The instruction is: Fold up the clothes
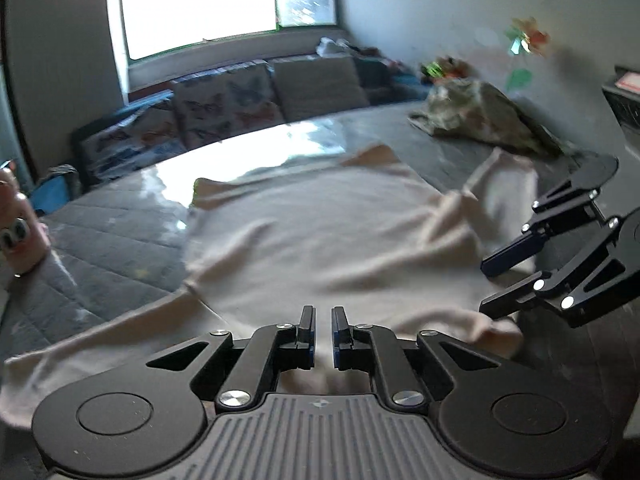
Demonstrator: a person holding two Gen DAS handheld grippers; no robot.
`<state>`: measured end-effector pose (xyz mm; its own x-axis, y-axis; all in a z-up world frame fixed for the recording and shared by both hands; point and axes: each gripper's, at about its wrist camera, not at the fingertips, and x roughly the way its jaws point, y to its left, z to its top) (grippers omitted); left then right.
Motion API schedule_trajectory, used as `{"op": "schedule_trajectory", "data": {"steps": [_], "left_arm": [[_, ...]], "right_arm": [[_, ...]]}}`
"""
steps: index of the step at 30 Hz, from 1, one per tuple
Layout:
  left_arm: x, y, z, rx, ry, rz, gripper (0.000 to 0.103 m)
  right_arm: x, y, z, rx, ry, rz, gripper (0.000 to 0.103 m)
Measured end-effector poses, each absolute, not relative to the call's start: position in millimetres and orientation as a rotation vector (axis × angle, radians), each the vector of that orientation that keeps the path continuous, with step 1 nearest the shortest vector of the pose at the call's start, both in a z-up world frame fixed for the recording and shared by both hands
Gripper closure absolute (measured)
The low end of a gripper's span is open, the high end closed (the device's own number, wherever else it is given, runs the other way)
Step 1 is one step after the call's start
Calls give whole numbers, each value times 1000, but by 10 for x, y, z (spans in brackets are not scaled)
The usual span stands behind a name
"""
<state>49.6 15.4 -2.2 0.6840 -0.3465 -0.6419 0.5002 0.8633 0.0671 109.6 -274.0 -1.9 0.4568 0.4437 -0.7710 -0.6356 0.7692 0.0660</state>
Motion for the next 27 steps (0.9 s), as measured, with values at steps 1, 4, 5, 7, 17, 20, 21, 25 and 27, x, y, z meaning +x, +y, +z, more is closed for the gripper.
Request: {"op": "schedule_trajectory", "data": {"steps": [1, 4, 5, 7, 17, 20, 21, 25, 27], "left_arm": [[482, 132, -57, 247, 684, -497, 93], [393, 98, -121, 274, 699, -529, 95], [359, 93, -134, 286, 699, -537, 95], [371, 123, -103, 277, 717, -550, 95], [663, 214, 123, 233, 707, -499, 91], [900, 270, 174, 198, 714, -425, 88], [997, 292, 187, 190, 716, -390, 86], [1399, 372, 224, 144, 733, -291, 85], [1586, 385, 230, 143, 726, -254, 84]], "right_arm": [[1059, -2756, -30, -234, 877, 680, 63], [977, -2791, -21, -214, 906, 712, 63], [953, -2799, -14, -216, 913, 722, 63], [930, -2810, 14, -231, 923, 735, 63], [1445, -3005, 144, -125, 864, 608, 63], [1601, -3028, 26, -119, 918, 581, 61], [1629, -3032, 10, -123, 927, 575, 61], [1721, -3079, 109, -137, 901, 564, 61], [1827, -3116, 156, -131, 881, 544, 61]]}}
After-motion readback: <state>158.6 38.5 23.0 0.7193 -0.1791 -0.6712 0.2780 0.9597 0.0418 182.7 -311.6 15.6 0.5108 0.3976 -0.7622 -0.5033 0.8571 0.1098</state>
